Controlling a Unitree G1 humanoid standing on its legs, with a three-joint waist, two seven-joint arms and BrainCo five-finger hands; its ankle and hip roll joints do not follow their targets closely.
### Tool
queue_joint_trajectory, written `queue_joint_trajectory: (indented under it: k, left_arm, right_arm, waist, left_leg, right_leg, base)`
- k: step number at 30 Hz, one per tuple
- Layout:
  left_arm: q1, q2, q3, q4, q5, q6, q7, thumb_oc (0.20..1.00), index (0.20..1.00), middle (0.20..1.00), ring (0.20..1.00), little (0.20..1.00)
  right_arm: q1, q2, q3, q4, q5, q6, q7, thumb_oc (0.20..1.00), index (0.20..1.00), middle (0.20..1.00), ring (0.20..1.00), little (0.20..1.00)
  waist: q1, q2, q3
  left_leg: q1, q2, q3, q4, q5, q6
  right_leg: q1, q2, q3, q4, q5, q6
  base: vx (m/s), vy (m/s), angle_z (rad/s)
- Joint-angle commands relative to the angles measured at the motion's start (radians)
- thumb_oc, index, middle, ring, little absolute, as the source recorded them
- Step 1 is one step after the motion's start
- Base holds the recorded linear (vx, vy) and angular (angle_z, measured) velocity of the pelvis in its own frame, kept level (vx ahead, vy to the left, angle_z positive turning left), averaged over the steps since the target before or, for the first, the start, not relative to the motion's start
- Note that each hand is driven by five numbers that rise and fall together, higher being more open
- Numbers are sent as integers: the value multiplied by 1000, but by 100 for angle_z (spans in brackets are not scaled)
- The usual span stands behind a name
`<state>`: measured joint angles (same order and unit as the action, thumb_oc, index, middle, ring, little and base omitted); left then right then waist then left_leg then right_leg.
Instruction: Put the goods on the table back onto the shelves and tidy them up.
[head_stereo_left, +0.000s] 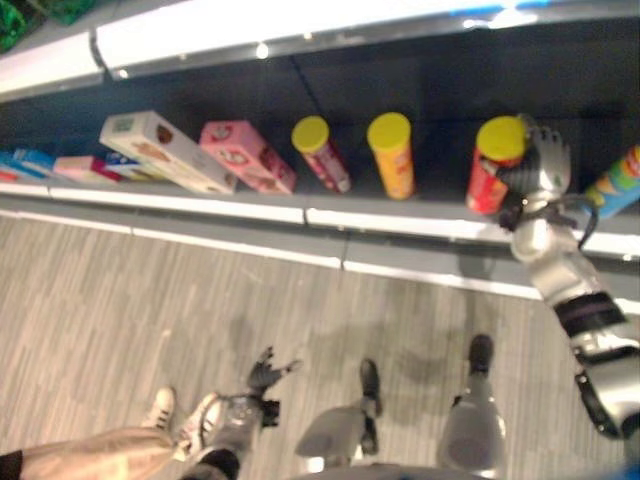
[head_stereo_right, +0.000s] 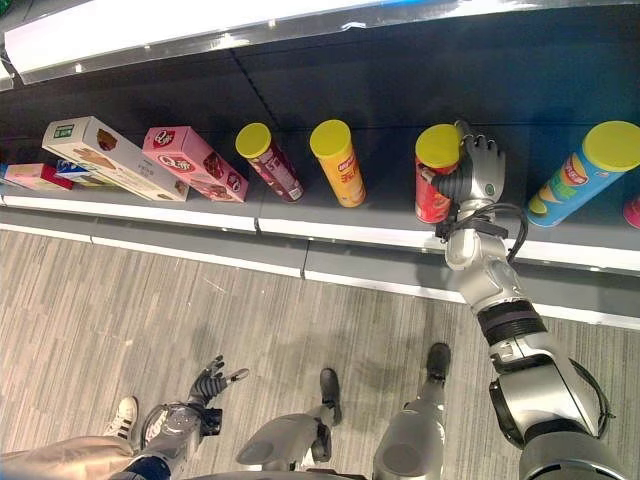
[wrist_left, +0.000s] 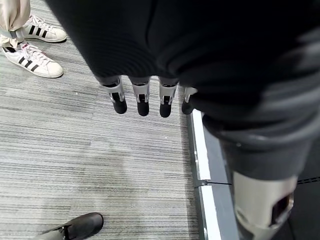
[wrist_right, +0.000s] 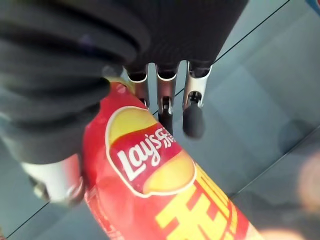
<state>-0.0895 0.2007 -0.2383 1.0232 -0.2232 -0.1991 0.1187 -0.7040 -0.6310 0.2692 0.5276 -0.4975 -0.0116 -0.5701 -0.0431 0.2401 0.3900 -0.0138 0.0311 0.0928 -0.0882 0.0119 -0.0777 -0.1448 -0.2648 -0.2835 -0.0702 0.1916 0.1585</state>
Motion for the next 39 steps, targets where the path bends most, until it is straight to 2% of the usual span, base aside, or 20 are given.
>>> queue_joint_trajectory:
  k: [1,13,23,26,27,28,30,31,32,33,36,39]
  left_arm:
    - [-33,14,-69,58,-15,-18,26,1000,1000,1000,1000,1000]
    - [-41,9,-68,65,-8,-14,35,1000,1000,1000,1000,1000]
    - [-57,7,-35,74,14,3,47,1000,1000,1000,1000,1000]
    - [-61,6,-1,87,29,14,50,1000,1000,1000,1000,1000]
    - [-61,7,6,93,34,18,50,1000,1000,1000,1000,1000]
    - [-60,8,4,93,34,18,50,1000,1000,1000,1000,1000]
    - [-58,11,31,105,52,24,47,1000,1000,1000,1000,1000]
    - [-56,12,43,107,67,26,44,1000,1000,1000,1000,1000]
    - [-55,12,42,107,67,26,43,1000,1000,1000,1000,1000]
    - [-51,19,58,110,82,28,33,1000,1000,1000,1000,1000]
    - [-41,29,80,115,95,25,11,1000,1000,1000,1000,1000]
    - [-36,27,84,119,104,22,2,1000,1000,1000,1000,1000]
  right_arm:
    - [-58,20,45,-27,5,-34,-8,1000,1000,1000,1000,1000]
    - [-38,18,33,-69,8,-40,-16,1000,1000,1000,1000,1000]
    - [90,-14,-73,-317,-29,-49,-37,1000,1000,1000,1000,1000]
    - [218,-23,-143,-462,9,-76,10,1000,1000,1000,1000,1000]
    - [259,-8,-158,-501,73,-105,42,1000,1000,1000,1000,1000]
    - [265,-7,-163,-507,74,-104,46,1000,1000,1000,1000,1000]
    - [388,38,-174,-581,296,-176,169,1000,1000,1000,1000,1000]
    - [433,46,-172,-602,368,-200,224,1000,1000,1000,1000,1000]
    - [436,46,-174,-605,370,-199,227,1000,1000,1000,1000,1000]
    - [518,54,-173,-644,523,-244,332,1000,1000,1000,1000,1000]
    - [621,51,-191,-673,665,-270,453,1000,1000,1000,1000,1000]
    - [646,46,-193,-687,726,-278,508,1000,1000,1000,1000,1000]
  waist:
    - [28,-23,-59]
    - [21,-34,-66]
    - [-7,-83,-89]
    - [-31,-115,-103]
    - [-38,-126,-107]
    - [-36,-127,-108]
    - [-62,-155,-121]
    - [-74,-166,-123]
    - [-72,-167,-124]
    - [-93,-185,-130]
    - [-124,-215,-141]
    - [-142,-238,-135]
  left_leg:
    - [13,3,69,1,-46,-23]
    - [24,0,78,1,-53,-20]
    - [43,4,97,1,-68,-12]
    - [51,5,111,1,-73,-10]
    - [52,6,116,1,-74,-9]
    - [53,6,117,1,-74,-9]
    - [58,7,137,1,-78,-7]
    - [61,6,147,1,-80,-5]
    - [62,6,148,1,-81,-5]
    - [65,6,163,1,-82,0]
    - [74,1,200,1,-91,5]
    - [88,6,245,1,-98,11]
  right_leg:
    - [-106,-49,83,312,-212,53]
    - [-96,-49,85,301,-206,54]
    - [-73,-36,92,267,-191,58]
    - [-55,-27,96,241,-182,60]
    - [-50,-24,99,228,-178,60]
    - [-48,-23,99,226,-176,60]
    - [-42,-15,117,205,-165,61]
    - [-42,-12,125,198,-159,62]
    - [-42,-12,126,198,-158,62]
    - [-45,-5,143,189,-150,66]
    - [-59,8,178,178,-120,77]
    - [-93,30,202,191,-92,88]
  base:
    - [0,0,0]
    - [0,0,0]
    - [9,30,-6]
    - [19,32,-4]
    - [8,20,-9]
    - [6,40,-20]
    - [5,61,-25]
    - [7,41,-17]
    - [2,65,-32]
    - [7,68,-38]
    - [1,79,-41]
    - [-21,56,-61]
